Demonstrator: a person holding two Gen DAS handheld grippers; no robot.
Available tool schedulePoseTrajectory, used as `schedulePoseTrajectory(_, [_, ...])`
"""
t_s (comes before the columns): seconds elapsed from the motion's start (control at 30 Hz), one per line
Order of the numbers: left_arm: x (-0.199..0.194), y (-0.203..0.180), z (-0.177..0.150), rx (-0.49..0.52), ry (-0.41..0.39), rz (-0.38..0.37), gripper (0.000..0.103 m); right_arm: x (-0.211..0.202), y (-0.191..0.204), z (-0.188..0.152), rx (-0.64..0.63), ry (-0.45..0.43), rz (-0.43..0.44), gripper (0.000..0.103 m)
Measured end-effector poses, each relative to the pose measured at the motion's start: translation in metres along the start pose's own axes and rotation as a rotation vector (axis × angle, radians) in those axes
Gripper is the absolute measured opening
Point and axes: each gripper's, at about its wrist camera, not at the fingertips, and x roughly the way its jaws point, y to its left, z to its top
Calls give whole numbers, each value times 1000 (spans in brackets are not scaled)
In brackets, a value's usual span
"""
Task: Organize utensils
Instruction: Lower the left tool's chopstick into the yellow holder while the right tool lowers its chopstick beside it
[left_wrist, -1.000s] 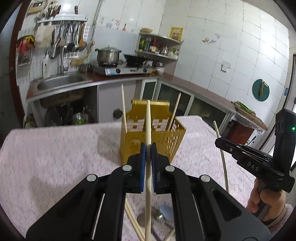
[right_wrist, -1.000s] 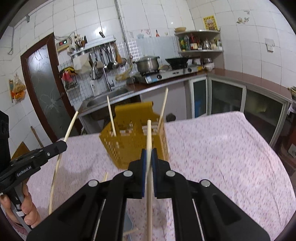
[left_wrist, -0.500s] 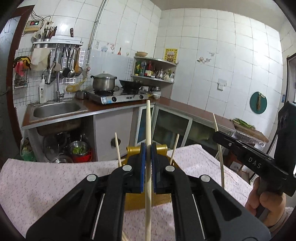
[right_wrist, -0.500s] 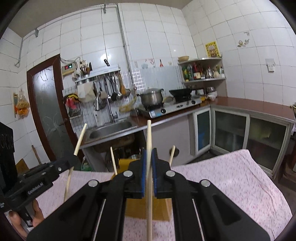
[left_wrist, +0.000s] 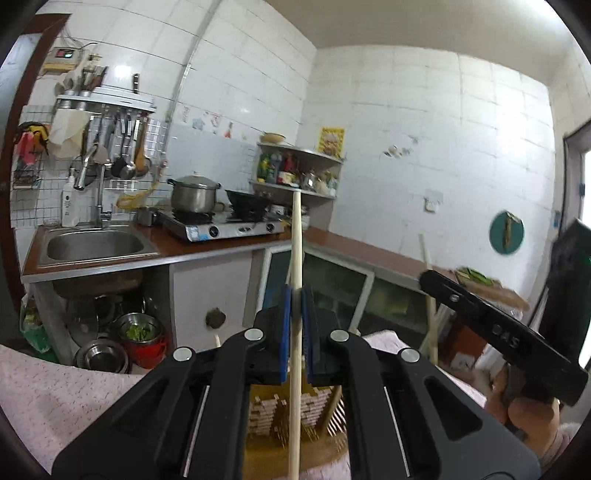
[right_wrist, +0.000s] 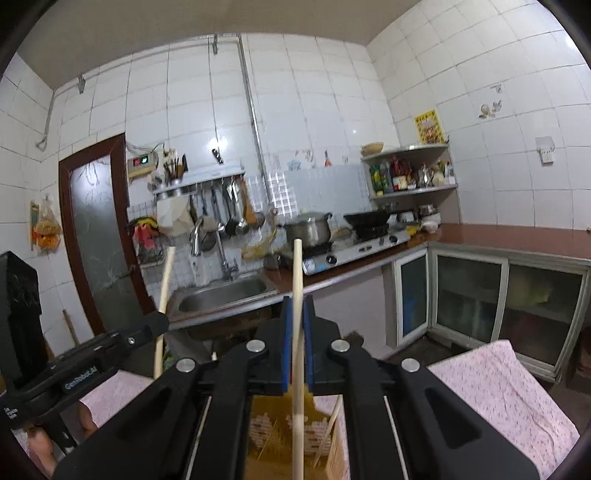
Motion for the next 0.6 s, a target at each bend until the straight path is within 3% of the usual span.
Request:
schedulePoseTrajectory(0.23, [26,2,-3,25,20,42,4,12,3,1,-3,-105,0,6])
schedulePoseTrajectory(0.6, [17,-5,-13,97,28,56,4,24,-4,-8,36,-193,-6,6])
